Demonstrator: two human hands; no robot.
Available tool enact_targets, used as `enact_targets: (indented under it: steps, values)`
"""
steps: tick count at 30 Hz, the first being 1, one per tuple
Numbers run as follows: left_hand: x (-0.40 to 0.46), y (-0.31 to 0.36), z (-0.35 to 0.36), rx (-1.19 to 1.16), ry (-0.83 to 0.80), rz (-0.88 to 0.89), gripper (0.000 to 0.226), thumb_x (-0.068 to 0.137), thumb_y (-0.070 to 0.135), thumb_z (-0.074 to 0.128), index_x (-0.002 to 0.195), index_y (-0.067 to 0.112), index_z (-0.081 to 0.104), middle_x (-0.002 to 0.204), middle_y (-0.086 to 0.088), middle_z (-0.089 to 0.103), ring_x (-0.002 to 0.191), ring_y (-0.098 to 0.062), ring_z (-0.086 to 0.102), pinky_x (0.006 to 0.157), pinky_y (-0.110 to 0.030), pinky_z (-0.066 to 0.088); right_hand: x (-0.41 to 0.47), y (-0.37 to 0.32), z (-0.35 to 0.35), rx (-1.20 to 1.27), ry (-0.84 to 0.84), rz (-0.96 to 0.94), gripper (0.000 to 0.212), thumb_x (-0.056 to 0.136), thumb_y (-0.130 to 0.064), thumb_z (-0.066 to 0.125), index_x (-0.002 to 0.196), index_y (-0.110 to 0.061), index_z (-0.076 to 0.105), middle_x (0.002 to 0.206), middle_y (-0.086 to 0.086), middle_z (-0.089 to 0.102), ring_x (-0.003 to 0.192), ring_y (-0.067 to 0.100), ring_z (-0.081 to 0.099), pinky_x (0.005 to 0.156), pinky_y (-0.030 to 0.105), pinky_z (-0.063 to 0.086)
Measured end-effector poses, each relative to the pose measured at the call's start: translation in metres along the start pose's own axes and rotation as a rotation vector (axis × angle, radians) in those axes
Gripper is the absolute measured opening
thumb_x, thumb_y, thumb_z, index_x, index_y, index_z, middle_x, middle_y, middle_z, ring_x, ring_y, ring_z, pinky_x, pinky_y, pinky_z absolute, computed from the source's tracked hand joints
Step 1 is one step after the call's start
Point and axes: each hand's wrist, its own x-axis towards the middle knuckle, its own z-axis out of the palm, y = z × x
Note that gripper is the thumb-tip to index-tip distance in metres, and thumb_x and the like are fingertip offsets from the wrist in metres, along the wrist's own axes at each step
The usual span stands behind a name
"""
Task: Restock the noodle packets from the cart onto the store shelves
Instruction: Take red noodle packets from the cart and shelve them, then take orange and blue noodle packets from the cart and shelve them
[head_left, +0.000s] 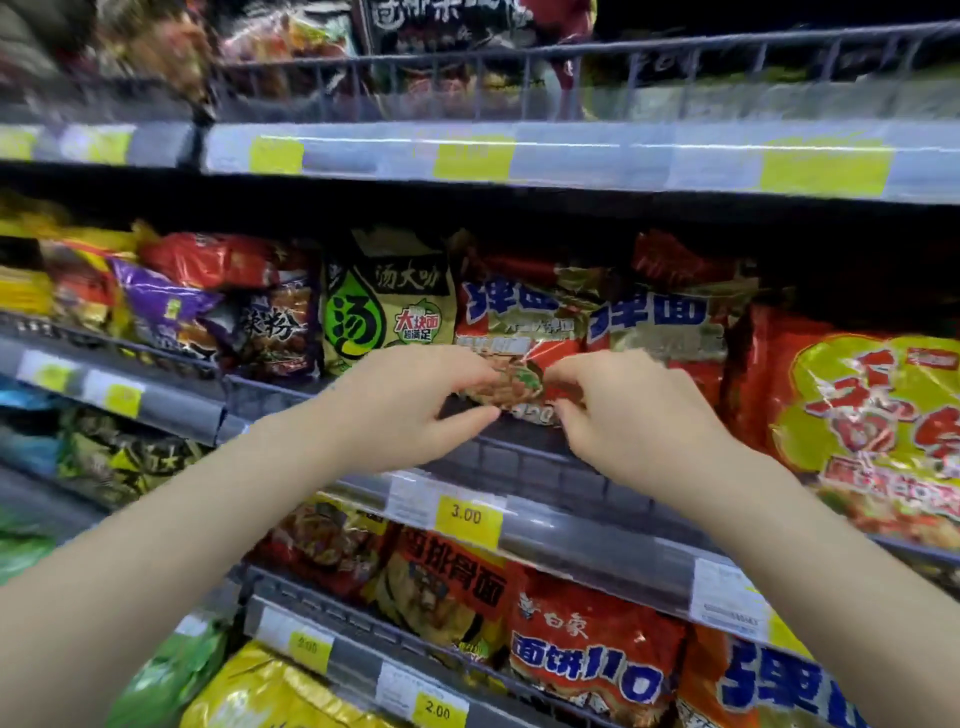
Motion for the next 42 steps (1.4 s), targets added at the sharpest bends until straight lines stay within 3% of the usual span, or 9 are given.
enact_targets:
  steps: [5,8,16,21,27,31,34,39,42]
  values:
    - [-0.029,-0.056,-0.048,0.206,-0.210,-0.102,0.061,0.082,0.055,0.026,0.112,0.018,0.064,0.106,0.000,0.068,0.097,-0.024,0.064,0.079,-0.035,0.052,0.031,-0.041,-0.014,0.092,-0.214,-0.162,0.037,0.095,-0.034,0.044,0.131,-0.027,0.048,0.128,-0.004,0.058,0.117,0.022,0.054,0.086,0.036,0.048]
    - [-0.041,-0.079,-0.092,0.306,-0.357,-0.156,0.059,0.084,0.054,0.024,0.102,0.017,0.065,0.100,-0.002,0.067,0.093,-0.025,0.064,0.077,-0.036,0.051,0.052,-0.067,-0.038,0.087,-0.368,-0.273,0.035,0.095,-0.034,0.043,0.129,-0.024,0.048,0.131,-0.003,0.056,0.118,0.022,0.054,0.089,0.038,0.049]
    - [-0.064,-0.108,-0.273,0.220,-0.507,-0.418,0.037,0.094,0.045,0.037,0.112,0.020,0.058,0.107,0.001,0.062,0.097,-0.021,0.059,0.076,-0.030,0.042,0.131,-0.136,-0.168,0.216,-0.579,-0.516,0.040,0.097,-0.039,0.040,0.137,-0.031,0.044,0.141,-0.009,0.049,0.129,0.017,0.044,0.102,0.037,0.041]
    - [-0.080,-0.105,-0.400,0.178,-0.401,-0.510,0.062,0.082,0.059,0.019,0.106,0.021,0.062,0.103,0.001,0.064,0.096,-0.023,0.061,0.077,-0.032,0.048,0.177,-0.187,-0.264,0.272,-0.498,-0.622,0.031,0.096,-0.039,0.042,0.123,-0.028,0.053,0.125,-0.008,0.061,0.113,0.016,0.056,0.092,0.033,0.046]
    - [-0.121,-0.080,-0.503,0.252,-0.339,-0.696,0.069,0.074,0.060,0.018,0.110,0.023,0.064,0.109,0.003,0.067,0.099,-0.021,0.062,0.079,-0.029,0.048,0.204,-0.259,-0.334,0.359,-0.404,-0.818,0.038,0.096,-0.045,0.041,0.132,-0.035,0.048,0.134,-0.013,0.055,0.123,0.013,0.051,0.097,0.034,0.045]
    - [-0.170,-0.054,-0.551,0.364,-0.345,-0.862,0.061,0.080,0.058,0.025,0.109,0.021,0.064,0.111,0.001,0.067,0.103,-0.022,0.061,0.084,-0.030,0.048,0.206,-0.325,-0.354,0.432,-0.353,-0.973,0.037,0.096,-0.043,0.044,0.131,-0.032,0.051,0.133,-0.011,0.056,0.115,0.012,0.056,0.091,0.027,0.045]
    - [-0.216,-0.033,-0.586,0.440,-0.330,-1.015,0.047,0.086,0.050,0.036,0.108,0.020,0.064,0.107,0.001,0.067,0.101,-0.022,0.061,0.083,-0.029,0.045,0.195,-0.388,-0.365,0.520,-0.311,-1.090,0.037,0.094,-0.042,0.047,0.130,-0.033,0.052,0.133,-0.012,0.056,0.123,0.015,0.051,0.097,0.036,0.045]
    - [-0.299,0.000,-0.641,0.508,-0.338,-1.193,0.066,0.077,0.058,0.019,0.105,0.020,0.065,0.106,0.000,0.067,0.102,-0.022,0.061,0.086,-0.031,0.048,0.160,-0.492,-0.395,0.721,-0.212,-1.242,0.042,0.092,-0.035,0.052,0.134,-0.030,0.048,0.127,-0.015,0.059,0.118,0.012,0.056,0.093,0.033,0.047]
    - [-0.347,0.011,-0.676,0.528,-0.358,-1.283,0.059,0.083,0.058,0.023,0.109,0.023,0.064,0.110,0.004,0.066,0.104,-0.018,0.060,0.088,-0.028,0.047,0.139,-0.552,-0.412,0.764,-0.211,-1.307,0.040,0.092,-0.033,0.053,0.132,-0.030,0.050,0.126,-0.013,0.060,0.117,0.013,0.057,0.095,0.035,0.047]
